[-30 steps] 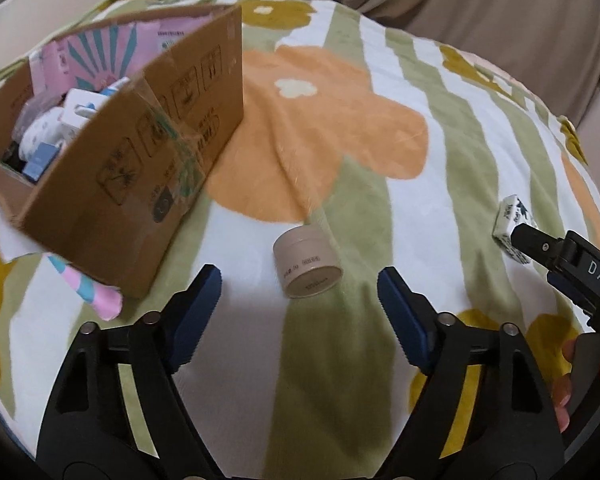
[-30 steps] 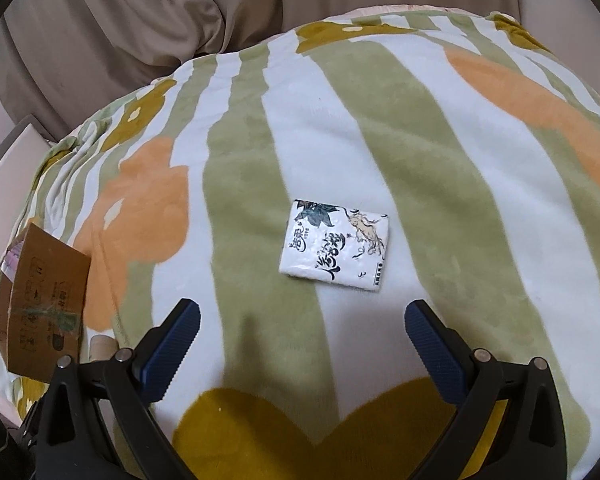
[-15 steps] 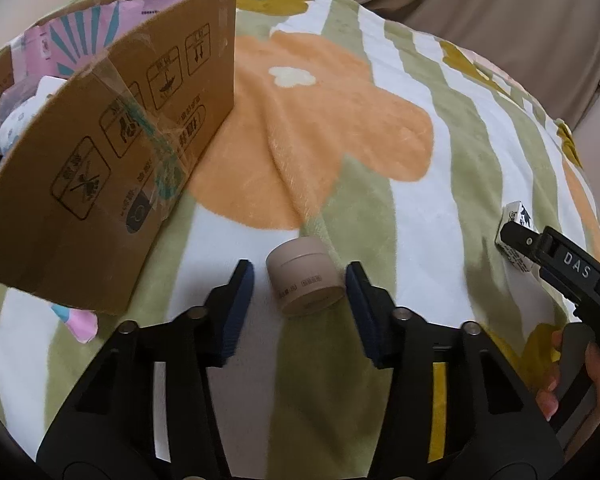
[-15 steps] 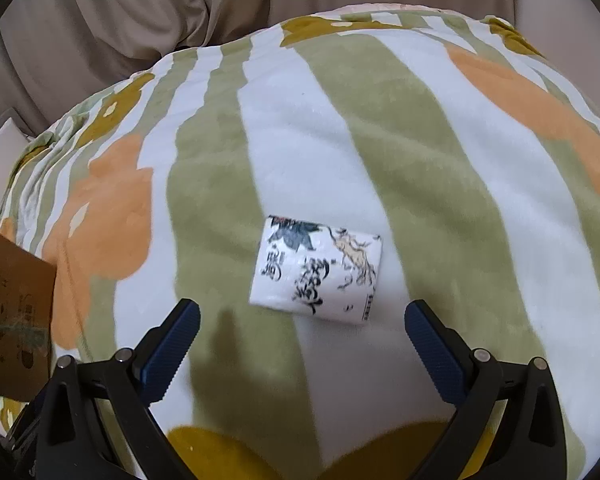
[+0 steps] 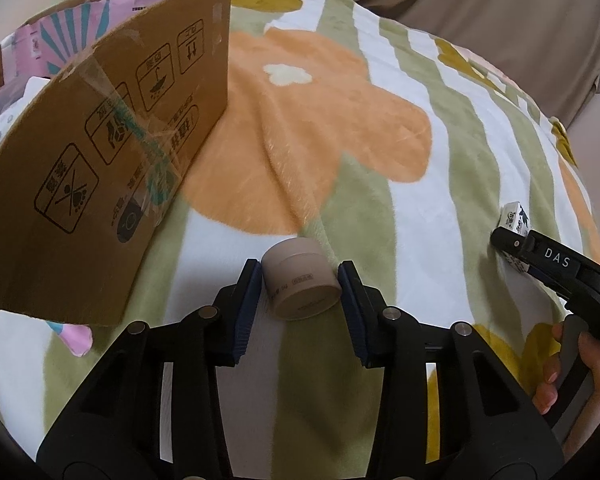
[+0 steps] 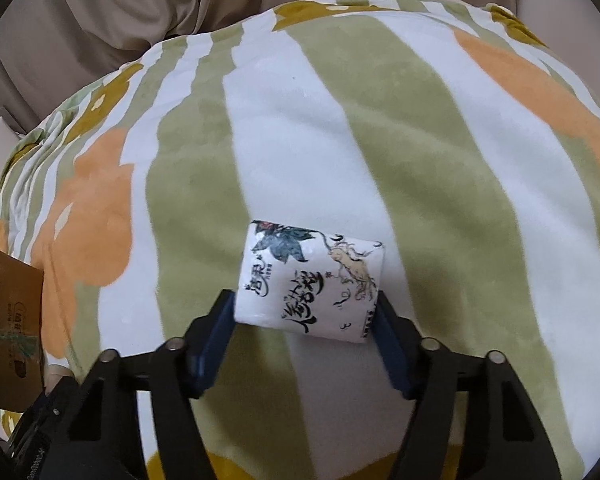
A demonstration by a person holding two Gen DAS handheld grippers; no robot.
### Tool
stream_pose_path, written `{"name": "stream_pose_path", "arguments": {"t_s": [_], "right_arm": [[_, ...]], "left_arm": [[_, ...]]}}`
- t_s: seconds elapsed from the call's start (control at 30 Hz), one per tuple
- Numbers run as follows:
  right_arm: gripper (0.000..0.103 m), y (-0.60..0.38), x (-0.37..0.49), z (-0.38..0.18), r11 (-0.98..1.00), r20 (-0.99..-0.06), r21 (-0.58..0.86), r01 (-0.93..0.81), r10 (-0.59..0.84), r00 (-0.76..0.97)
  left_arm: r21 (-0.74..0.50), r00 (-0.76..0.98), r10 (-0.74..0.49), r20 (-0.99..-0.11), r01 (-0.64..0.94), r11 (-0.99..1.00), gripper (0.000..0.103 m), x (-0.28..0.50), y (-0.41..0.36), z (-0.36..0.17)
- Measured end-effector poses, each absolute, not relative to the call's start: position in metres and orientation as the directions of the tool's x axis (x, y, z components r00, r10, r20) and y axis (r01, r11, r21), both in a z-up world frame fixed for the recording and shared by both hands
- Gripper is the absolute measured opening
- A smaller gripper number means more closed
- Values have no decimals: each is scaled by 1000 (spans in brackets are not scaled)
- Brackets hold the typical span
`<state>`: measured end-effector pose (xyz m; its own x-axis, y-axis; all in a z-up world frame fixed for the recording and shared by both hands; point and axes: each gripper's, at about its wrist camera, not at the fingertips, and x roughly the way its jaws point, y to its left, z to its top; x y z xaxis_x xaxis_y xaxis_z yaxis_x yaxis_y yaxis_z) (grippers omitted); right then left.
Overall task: Organize objects
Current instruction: 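Grasp the beige tin with the left tool while the right grasps the tissue pack, then carry the tin and tissue pack into the cardboard box and release both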
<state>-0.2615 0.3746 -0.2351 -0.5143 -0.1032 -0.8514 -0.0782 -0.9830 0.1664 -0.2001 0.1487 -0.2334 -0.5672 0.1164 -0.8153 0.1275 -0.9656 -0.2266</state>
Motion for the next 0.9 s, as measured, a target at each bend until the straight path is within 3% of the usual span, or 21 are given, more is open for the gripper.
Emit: {"name": "stream_pose_path", "arguments": {"t_s": [0.53, 0.9], "right_arm": [[59, 364, -251, -214, -986, -825, 165, -23, -125, -551], [59, 348, -231, -161, -989, -791, 149, 24, -133, -598]], "left_arm": [[-225, -615, 153, -773, 41, -973, 36, -192, 161, -198], [-236, -663, 193, -724, -25, -971, 36, -180, 157, -144]]}}
